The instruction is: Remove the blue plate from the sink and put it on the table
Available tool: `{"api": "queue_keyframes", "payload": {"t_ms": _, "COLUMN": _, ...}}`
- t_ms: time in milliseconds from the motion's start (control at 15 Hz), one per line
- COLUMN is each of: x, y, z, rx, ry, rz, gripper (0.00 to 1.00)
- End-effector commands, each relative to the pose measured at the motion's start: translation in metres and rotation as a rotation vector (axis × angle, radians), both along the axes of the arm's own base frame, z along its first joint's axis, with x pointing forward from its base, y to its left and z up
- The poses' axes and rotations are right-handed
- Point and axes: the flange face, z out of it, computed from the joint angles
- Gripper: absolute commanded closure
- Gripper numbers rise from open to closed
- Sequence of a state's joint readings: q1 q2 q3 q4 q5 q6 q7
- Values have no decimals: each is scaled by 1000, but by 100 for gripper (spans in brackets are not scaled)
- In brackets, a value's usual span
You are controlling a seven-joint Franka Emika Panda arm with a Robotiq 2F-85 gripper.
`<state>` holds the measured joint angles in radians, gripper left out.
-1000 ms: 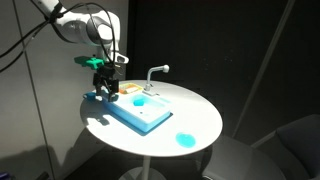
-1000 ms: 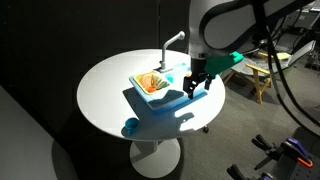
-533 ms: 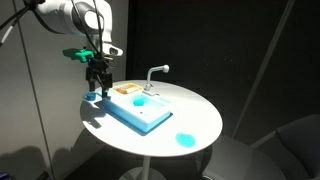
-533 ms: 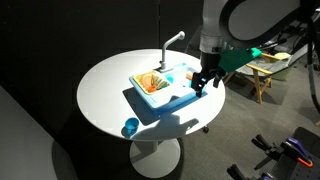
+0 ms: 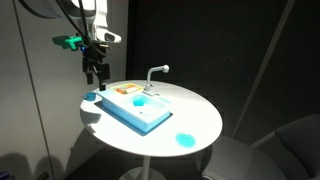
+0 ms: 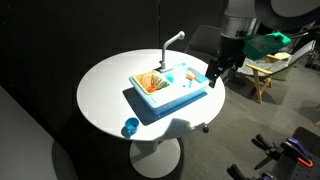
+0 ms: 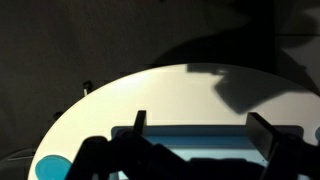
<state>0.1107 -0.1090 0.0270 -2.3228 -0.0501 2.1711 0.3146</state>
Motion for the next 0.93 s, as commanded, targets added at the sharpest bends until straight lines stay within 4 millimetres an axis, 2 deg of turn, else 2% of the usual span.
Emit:
{"api": "queue_keyframes", "payload": {"t_ms": 0, "x": -20, "y": -7, "z": 18, "rx": -13, "ry": -41, "rz": -9, "gripper": 0}}
{"api": "queue_keyframes", "payload": {"t_ms": 533, "x": -35, "y": -32, "z": 57, "rx": 26, "ry": -109, "rz": -39, "gripper": 0}}
{"api": "queue_keyframes", "payload": {"t_ms": 867, "x": -38, "y": -46, "z": 68, "rx": 109, "ry": -81, "rz": 5, "gripper": 0}}
